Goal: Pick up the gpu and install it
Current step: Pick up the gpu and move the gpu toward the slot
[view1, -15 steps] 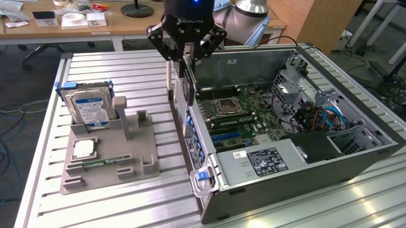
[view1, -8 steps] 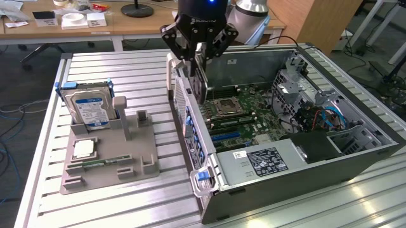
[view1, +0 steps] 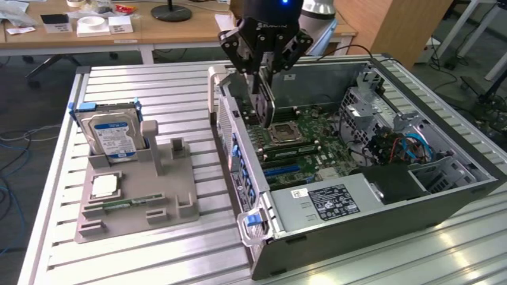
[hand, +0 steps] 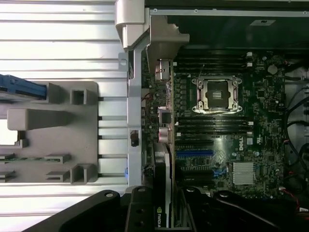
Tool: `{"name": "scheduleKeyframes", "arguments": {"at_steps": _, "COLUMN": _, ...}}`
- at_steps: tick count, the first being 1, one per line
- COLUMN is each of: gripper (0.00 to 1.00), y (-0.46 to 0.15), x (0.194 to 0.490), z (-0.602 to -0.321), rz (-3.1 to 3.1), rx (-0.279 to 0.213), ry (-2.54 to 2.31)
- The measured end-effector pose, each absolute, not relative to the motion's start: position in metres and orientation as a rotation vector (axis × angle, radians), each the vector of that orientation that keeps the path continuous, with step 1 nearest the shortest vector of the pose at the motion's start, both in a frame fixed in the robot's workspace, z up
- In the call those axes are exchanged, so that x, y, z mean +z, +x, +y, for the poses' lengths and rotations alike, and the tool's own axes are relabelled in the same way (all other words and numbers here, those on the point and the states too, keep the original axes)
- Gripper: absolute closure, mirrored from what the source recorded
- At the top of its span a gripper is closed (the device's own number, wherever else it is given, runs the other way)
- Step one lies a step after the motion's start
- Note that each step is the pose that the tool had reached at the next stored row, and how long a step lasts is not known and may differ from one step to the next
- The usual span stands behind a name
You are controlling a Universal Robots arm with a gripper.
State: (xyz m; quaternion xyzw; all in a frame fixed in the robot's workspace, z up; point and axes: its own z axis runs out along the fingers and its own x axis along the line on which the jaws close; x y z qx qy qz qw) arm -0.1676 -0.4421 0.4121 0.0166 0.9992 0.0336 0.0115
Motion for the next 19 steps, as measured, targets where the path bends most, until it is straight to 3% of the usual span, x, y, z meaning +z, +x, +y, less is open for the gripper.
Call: {"name": "scheduleKeyframes", "arguments": {"at_steps": 19, "gripper": 0.73, "y": -0.111, "x": 0.412, "z": -0.442, "rz": 3.116, "rx": 0.105, "ry": 0.052}}
